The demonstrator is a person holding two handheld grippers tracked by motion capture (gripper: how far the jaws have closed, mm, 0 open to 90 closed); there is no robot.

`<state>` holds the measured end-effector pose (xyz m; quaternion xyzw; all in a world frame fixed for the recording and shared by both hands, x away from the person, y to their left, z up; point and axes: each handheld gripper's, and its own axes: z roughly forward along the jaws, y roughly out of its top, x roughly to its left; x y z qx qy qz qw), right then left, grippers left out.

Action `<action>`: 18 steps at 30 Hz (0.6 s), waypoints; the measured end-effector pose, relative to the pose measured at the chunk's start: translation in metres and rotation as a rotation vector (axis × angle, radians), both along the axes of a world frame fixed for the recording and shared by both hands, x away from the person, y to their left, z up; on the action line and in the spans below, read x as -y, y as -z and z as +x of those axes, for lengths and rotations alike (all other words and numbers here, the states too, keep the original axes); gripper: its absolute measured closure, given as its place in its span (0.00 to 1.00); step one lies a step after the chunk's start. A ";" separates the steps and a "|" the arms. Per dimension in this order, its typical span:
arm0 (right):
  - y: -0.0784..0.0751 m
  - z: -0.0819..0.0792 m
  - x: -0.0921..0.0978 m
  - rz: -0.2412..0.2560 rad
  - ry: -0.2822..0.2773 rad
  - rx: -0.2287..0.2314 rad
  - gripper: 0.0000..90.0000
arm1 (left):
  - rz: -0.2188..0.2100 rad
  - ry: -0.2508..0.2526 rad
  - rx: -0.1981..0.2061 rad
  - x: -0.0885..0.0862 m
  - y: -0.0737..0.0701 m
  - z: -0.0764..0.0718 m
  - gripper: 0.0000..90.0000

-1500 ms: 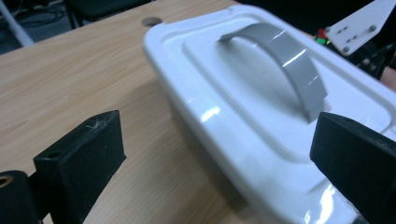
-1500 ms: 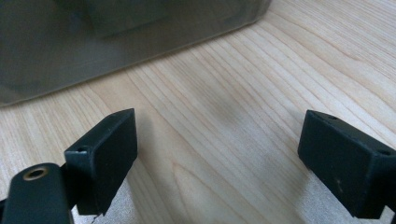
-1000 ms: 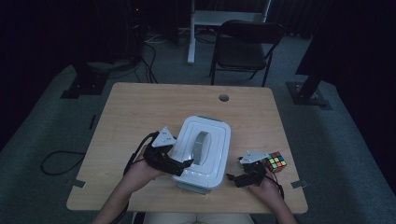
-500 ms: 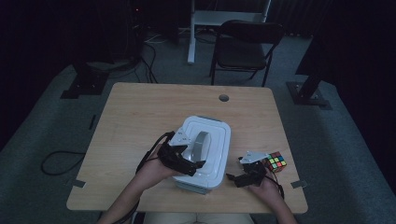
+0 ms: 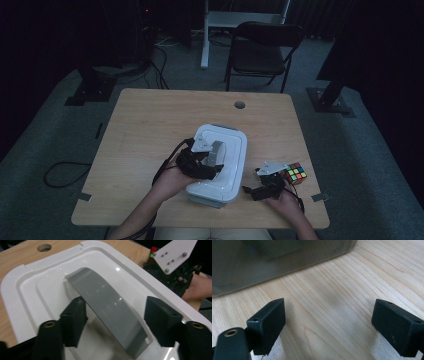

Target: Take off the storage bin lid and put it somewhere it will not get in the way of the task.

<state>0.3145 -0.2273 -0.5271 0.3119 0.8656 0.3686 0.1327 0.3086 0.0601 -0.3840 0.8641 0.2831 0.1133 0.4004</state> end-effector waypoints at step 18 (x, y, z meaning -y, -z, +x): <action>0.000 0.000 0.000 0.000 0.000 -0.001 0.13 | 0.000 0.000 -0.033 0.002 0.006 0.002 0.53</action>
